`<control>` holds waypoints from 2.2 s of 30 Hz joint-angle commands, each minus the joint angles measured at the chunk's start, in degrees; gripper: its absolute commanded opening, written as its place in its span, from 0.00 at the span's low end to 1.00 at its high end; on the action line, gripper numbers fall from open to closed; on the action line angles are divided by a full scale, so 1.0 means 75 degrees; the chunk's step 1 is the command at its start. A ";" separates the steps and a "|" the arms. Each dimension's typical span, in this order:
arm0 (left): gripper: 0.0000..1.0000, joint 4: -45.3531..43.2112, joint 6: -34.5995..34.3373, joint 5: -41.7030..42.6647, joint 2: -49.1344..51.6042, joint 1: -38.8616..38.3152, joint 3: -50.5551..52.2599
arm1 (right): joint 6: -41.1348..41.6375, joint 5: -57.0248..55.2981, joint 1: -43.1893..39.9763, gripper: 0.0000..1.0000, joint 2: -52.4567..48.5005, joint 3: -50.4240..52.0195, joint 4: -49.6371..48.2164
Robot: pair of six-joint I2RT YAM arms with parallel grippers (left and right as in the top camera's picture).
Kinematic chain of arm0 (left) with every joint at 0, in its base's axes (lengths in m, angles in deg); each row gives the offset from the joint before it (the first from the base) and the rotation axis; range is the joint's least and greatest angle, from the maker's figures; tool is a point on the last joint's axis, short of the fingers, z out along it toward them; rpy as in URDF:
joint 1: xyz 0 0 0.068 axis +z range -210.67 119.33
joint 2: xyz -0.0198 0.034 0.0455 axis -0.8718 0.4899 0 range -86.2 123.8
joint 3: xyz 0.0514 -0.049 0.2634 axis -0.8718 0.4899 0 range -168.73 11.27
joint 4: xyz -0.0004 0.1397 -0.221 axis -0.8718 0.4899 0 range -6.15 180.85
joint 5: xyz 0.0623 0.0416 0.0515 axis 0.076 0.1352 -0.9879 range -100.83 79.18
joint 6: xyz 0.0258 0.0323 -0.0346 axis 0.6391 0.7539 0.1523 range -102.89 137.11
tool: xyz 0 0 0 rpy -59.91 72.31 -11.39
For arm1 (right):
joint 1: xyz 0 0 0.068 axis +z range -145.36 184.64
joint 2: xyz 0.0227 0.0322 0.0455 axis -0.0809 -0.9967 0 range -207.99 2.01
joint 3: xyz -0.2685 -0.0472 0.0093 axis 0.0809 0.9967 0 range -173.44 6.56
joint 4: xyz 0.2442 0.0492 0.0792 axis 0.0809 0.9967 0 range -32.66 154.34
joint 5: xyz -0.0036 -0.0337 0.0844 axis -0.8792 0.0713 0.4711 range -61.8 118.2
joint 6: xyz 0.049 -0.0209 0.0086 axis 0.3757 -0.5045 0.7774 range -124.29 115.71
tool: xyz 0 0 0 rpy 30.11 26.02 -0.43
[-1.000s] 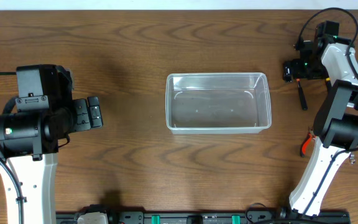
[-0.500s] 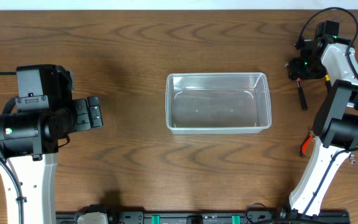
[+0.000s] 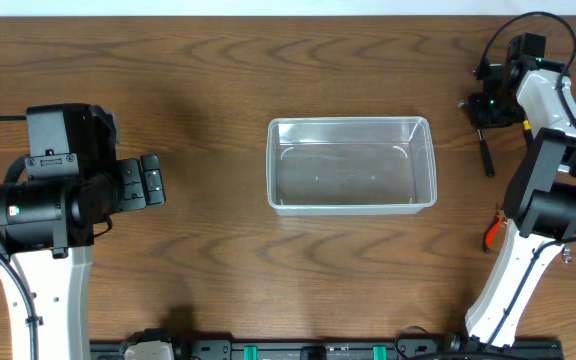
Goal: Pack container
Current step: 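Lower the right gripper and close it on the hammer's red handle, then lift the hammer and carry it over the container with the right gripper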
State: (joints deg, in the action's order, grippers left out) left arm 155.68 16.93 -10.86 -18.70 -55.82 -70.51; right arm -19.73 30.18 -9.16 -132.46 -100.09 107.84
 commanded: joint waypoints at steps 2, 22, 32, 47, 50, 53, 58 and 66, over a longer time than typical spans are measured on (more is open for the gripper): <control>0.98 0.0020 -0.0073 -0.0061 0.0044 0.0038 -0.0026 | 0.0003 0.0000 -0.0012 0.23 -0.0134 0.0064 0.0038; 0.98 0.0020 -0.0073 -0.0058 0.0044 0.0038 -0.0026 | -0.0003 0.0000 0.0192 0.07 -0.0122 -0.2693 0.2055; 0.98 0.0020 -0.0073 -0.0058 0.0044 0.0038 -0.0026 | -0.0691 0.0606 0.0857 0.09 -0.0114 -0.5683 0.4392; 0.98 0.0020 -0.0073 -0.0061 0.0044 0.0038 -0.0026 | -0.2215 0.0632 0.3383 0.11 -0.0114 -0.6913 0.6239; 0.98 0.0020 -0.0073 -0.0058 0.0044 0.0038 -0.0026 | -0.2556 0.0592 0.3960 0.12 -0.0114 -0.6913 0.6239; 0.98 0.0020 -0.0073 -0.0061 0.0044 0.0038 -0.0026 | -0.2760 0.0539 0.4535 0.11 -0.0114 -0.6910 0.6239; 0.98 0.0020 -0.0073 -0.0058 0.0044 0.0038 -0.0026 | -0.2786 0.0452 0.5225 0.11 -0.0114 -0.6872 0.6242; 0.98 0.0020 -0.0073 -0.0061 0.0044 0.0038 -0.0026 | -0.2812 0.0440 0.5826 0.09 -0.0114 -0.6152 0.6242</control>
State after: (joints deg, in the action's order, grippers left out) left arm 155.68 16.93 -10.86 -18.70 -55.82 -70.51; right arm -39.55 33.80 33.70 -133.64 -148.42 154.42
